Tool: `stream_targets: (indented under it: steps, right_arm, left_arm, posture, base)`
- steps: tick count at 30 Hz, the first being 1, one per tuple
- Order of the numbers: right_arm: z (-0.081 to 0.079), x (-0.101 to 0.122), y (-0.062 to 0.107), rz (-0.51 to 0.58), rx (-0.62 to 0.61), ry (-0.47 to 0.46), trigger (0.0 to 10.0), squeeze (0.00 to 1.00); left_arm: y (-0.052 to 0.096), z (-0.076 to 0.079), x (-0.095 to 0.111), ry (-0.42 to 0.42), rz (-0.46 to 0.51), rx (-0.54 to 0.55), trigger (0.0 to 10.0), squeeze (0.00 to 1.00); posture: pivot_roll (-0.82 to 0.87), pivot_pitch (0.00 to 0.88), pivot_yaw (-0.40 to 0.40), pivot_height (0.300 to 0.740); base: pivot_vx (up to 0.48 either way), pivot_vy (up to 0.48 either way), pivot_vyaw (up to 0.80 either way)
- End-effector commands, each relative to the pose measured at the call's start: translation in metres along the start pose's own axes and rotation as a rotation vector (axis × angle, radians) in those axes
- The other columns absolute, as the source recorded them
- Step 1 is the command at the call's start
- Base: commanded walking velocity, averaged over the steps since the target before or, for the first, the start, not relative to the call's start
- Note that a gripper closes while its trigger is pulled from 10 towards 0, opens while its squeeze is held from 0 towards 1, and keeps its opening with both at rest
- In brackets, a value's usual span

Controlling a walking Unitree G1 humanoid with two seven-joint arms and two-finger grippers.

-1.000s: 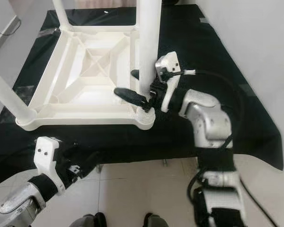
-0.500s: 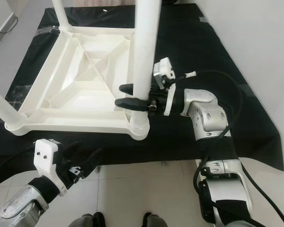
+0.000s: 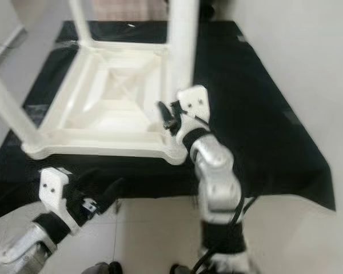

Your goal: Building children table

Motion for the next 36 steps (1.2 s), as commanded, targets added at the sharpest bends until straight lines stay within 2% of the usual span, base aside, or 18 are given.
stream_targets:
  steps: [1, 2, 5, 6, 7, 8, 10, 11, 14, 16, 17, 18, 20, 25, 27, 30, 35, 36]
  right_arm:
    - [0.02, -0.035, 0.002, -0.149, -0.111, 0.024, 0.0, 0.0]
    - [0.012, -0.037, -0.009, -0.139, -0.095, 0.002, 0.0, 0.0]
    - [0.0, -0.039, -0.017, -0.143, -0.053, -0.048, 0.0, 0.0]
    - [-0.004, -0.039, -0.019, -0.138, -0.033, -0.064, 1.4, 0.0]
    - [-0.012, -0.038, -0.02, -0.134, -0.015, -0.063, 10.0, 0.0]
    - [-0.022, -0.036, -0.021, -0.127, 0.065, -0.079, 10.0, 0.07]
    - [-0.029, -0.036, -0.021, -0.125, 0.121, -0.087, 10.0, 0.07]
    - [-0.032, -0.034, -0.02, -0.117, 0.144, -0.1, 10.0, 1.0]
    - [-0.038, -0.026, -0.021, -0.102, 0.249, -0.151, 10.0, 1.0]
    - [-0.044, -0.021, -0.016, -0.128, 0.459, -0.18, 10.0, 1.0]
    - [-0.04, -0.022, -0.015, -0.155, 0.516, -0.158, 10.0, 0.26]
    - [-0.037, -0.023, -0.014, -0.175, 0.545, -0.142, 10.0, 0.0]
    - [-0.028, -0.027, -0.01, -0.232, 0.654, -0.097, 10.0, 0.0]
    - [-0.024, -0.031, -0.003, -0.306, 0.808, -0.052, 10.0, 0.0]
    - [-0.022, -0.039, -0.001, -0.368, 0.885, 0.008, 10.0, 0.0]
    - [-0.017, -0.047, -0.004, -0.403, 0.899, 0.055, 10.0, 0.0]
    - [-0.016, -0.04, -0.019, -0.372, 0.866, -0.032, 10.0, 0.0]
    - [-0.017, -0.038, -0.021, -0.361, 0.878, -0.058, 3.3, 0.0]
  left_arm:
    - [-0.001, 0.0, -0.004, -0.01, -0.01, -0.001, 10.0, 0.0]
    - [-0.003, -0.003, -0.006, -0.021, -0.013, 0.005, 10.0, 0.0]
    - [-0.005, -0.005, -0.007, -0.03, -0.014, 0.013, 10.0, 0.0]
    - [-0.006, -0.006, -0.007, -0.037, -0.013, 0.019, 10.0, 0.0]
    - [-0.006, -0.007, -0.007, -0.043, -0.01, 0.027, 10.0, 0.0]
    - [-0.007, -0.009, -0.007, -0.048, -0.007, 0.039, 10.0, 0.0]
    - [-0.007, -0.01, -0.007, -0.05, -0.006, 0.047, 10.0, 0.0]
    - [-0.008, -0.011, -0.007, -0.052, -0.004, 0.05, 10.0, 0.0]
    - [-0.01, -0.011, -0.007, -0.055, -0.004, 0.051, 10.0, 0.0]
    - [-0.011, -0.011, -0.007, -0.059, -0.002, 0.052, 10.0, 0.0]
    - [-0.011, -0.011, -0.007, -0.06, -0.001, 0.05, 10.0, 0.0]
    - [-0.011, -0.011, -0.007, -0.061, -0.001, 0.049, 10.0, 0.0]
    - [-0.012, -0.01, -0.007, -0.059, 0.001, 0.045, 10.0, 0.0]
    - [-0.011, -0.009, -0.007, -0.06, 0.004, 0.041, 10.0, 0.0]
    - [-0.01, -0.008, -0.006, -0.06, 0.004, 0.039, 10.0, 0.0]
    - [-0.009, -0.008, -0.005, -0.06, 0.004, 0.038, 10.0, 0.0]
    - [-0.007, -0.006, -0.005, -0.058, 0.001, 0.034, 10.0, 0.0]
    - [-0.006, -0.006, -0.005, -0.057, 0.0, 0.033, 10.0, 0.0]
  posture:
    - [-0.06, 0.207, -0.014, 0.74]
    - [-0.05, 0.188, -0.016, 0.74]
    - [-0.05, 0.184, -0.017, 0.74]
    - [-0.05, 0.181, -0.018, 0.74]
    - [-0.05, 0.18, -0.017, 0.74]
    - [-0.05, 0.175, -0.018, 0.74]
    - [-0.05, 0.175, -0.018, 0.74]
    - [-0.05, 0.171, -0.021, 0.74]
    - [-0.05, 0.167, -0.021, 0.74]
    - [-0.05, 0.167, -0.021, 0.74]
    - [-0.04, 0.167, -0.022, 0.74]
    - [-0.04, 0.167, -0.022, 0.74]
    - [-0.04, 0.172, -0.02, 0.74]
    - [-0.03, 0.185, -0.018, 0.74]
    - [-0.03, 0.194, -0.015, 0.74]
    - [-0.02, 0.196, -0.014, 0.74]
    - [-0.01, 0.204, -0.012, 0.74]
    - [-0.01, 0.207, -0.011, 0.74]
  base:
    - [0.0, 0.0, 0.0]
    - [0.0, 0.0, 0.0]
    - [0.0, 0.0, 0.0]
    - [0.0, 0.0, 0.0]
    - [0.0, 0.0, 0.0]
    - [0.0, 0.0, 0.0]
    - [0.0, 0.0, 0.0]
    - [0.0, 0.0, 0.0]
    - [0.0, 0.0, 0.0]
    - [0.0, 0.0, 0.0]
    - [0.0, 0.0, 0.0]
    - [0.0, 0.0, 0.0]
    - [0.0, 0.0, 0.0]
    - [0.0, 0.0, 0.0]
    - [0.0, 0.0, 0.0]
    - [0.0, 0.0, 0.0]
    - [0.0, 0.0, 0.0]
    - [0.0, 0.0, 0.0]
Point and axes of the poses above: a point about 5 cm out from each wrist's last joint towards the gripper, its own y axis pointing back from the gripper into the wrist, its own x axis along the axis of the wrist's last joint, z = x × y, the point moved 4 cm from there along -y, pointing out of the wrist towards the gripper, and after that the axes turned 13 degrees about -y, right-handed, at the moved point
